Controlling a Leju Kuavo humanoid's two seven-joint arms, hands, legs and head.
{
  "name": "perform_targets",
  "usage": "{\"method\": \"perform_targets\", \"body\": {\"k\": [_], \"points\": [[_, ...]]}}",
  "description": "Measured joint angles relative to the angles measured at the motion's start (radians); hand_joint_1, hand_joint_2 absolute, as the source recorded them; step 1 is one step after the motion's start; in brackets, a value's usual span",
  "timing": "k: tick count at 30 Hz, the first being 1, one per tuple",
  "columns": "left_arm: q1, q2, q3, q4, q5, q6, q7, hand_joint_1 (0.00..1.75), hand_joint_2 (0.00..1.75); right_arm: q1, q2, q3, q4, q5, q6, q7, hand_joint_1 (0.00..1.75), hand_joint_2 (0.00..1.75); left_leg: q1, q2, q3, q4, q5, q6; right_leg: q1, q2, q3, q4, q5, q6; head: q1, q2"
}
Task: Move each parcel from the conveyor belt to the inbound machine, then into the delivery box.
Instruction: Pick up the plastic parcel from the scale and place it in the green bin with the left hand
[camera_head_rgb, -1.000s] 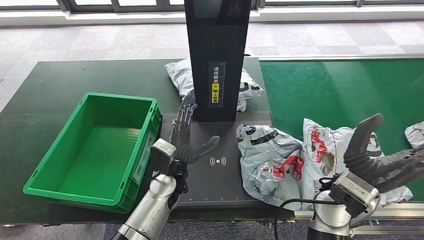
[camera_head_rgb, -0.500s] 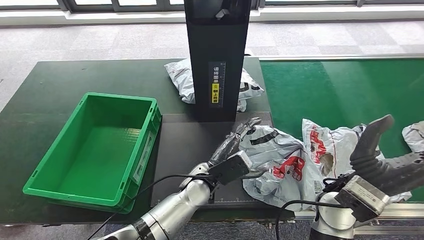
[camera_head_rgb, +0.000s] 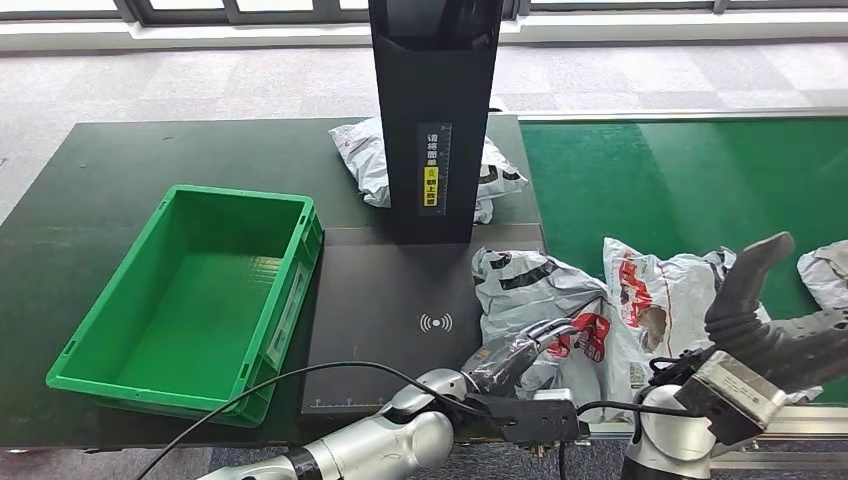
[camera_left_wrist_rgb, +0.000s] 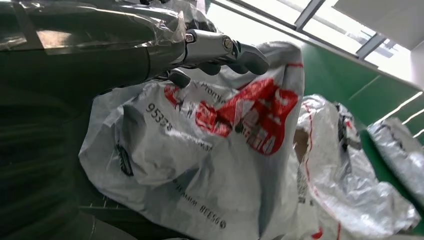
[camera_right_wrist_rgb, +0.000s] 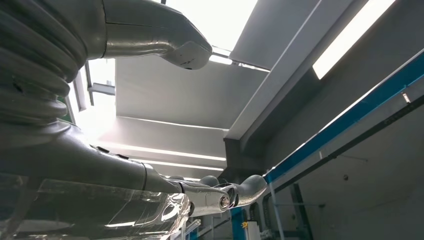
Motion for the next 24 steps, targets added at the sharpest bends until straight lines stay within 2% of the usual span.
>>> {"method": "perform_targets", "body": {"k": [7,12,20,24], "points": [[-0.011,0.000,-0.167,0.037,-0.159,0.002,0.197,0.00,1.75,0.003,0.000,-0.016,0.000,0.000,0.000,0.000,0.00,1.75,0.000,0.000,0.000,0.000,0.000,0.000,0.000,0.000,0.000,0.000,0.000,0.000,0.000,0.000],[-0.022,0.000,-0.245,0.064,-0.257,0.017,0.312,0.00,1.75,0.004,0.000,-0.021,0.000,0.001,0.000,0.000,0.00,1.75,0.000,0.000,0.000,0.000,0.000,0.000,0.000,0.000,0.000,0.000,0.000,0.000,0.000,0.000],[-0.038,0.000,-0.286,0.078,-0.322,0.017,0.373,0.00,1.75,0.005,-0.001,-0.025,0.000,0.000,0.000,-0.001,0.00,1.75,0.000,0.000,0.000,0.000,0.000,0.000,0.000,0.000,0.000,0.000,0.000,0.000,0.000,0.000],[-0.039,0.000,-0.294,0.078,-0.351,0.014,0.394,0.09,1.75,0.006,-0.001,-0.027,0.000,-0.006,0.000,0.000,0.00,1.75,0.000,0.000,0.000,0.000,0.000,0.000,0.000,0.000,0.000,0.000,0.000,0.000,0.000,0.000]]}}
